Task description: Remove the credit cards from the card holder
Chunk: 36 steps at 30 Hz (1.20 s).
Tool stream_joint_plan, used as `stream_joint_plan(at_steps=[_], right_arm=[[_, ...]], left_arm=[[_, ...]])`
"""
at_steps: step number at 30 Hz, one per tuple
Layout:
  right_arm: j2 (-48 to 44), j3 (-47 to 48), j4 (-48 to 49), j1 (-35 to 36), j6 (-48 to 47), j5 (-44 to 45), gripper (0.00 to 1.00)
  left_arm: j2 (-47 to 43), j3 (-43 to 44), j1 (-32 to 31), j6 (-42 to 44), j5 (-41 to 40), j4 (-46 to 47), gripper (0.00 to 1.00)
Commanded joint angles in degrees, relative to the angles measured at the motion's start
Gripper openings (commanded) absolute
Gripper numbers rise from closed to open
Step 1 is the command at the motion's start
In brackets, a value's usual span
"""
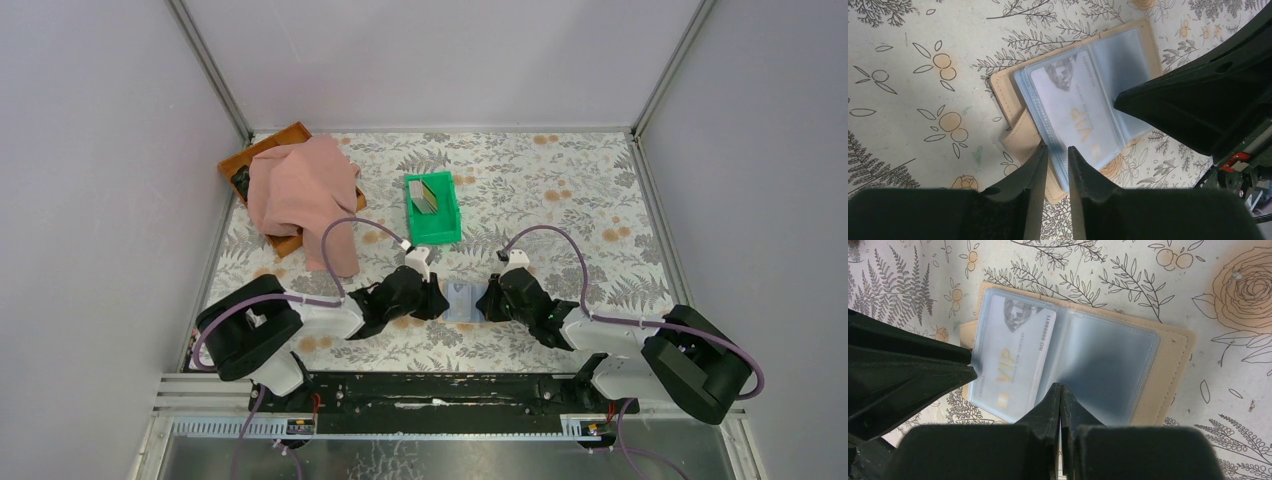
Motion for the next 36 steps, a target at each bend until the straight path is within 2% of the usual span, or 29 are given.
stream_joint_plan(at_steps=[1,11,15,18,28,36], right_arm=[[0.6,0.0,1.9,-0.1,0.4,-0.4,0.02],[1.4,0.4,1.9,-0.1,0.3,-0.3,0.02],[1.7,0.5,2.0,-0.2,0.3,-0.3,0.02],[2.0,0.6,2.3,-0.1,0.3,-0.6,0.02],[2.3,0.2,2.4,-0.2,0.5,-0.3,0.02],[2.2,0.1,2.3,-0.1,0.5,-0.1,0.02]], left_arm=[[-1.8,1.7,-0.3,0.3,0.7,-0.5,0.29],[-3.3,2.2,-0.3,0.9,-0.7,-2.3,0.27],[-4.5,3.7,-0.3,2.5,-6.0,-8.7,0.27],[-5.1,3.7,-0.3,3.4,-7.0,-10.0,0.27],[-4.5,2.7,-0.4,0.7,0.1,-3.4,0.25],[-2.9,3.0,-0.3,0.6,0.7,-2.7,0.26]])
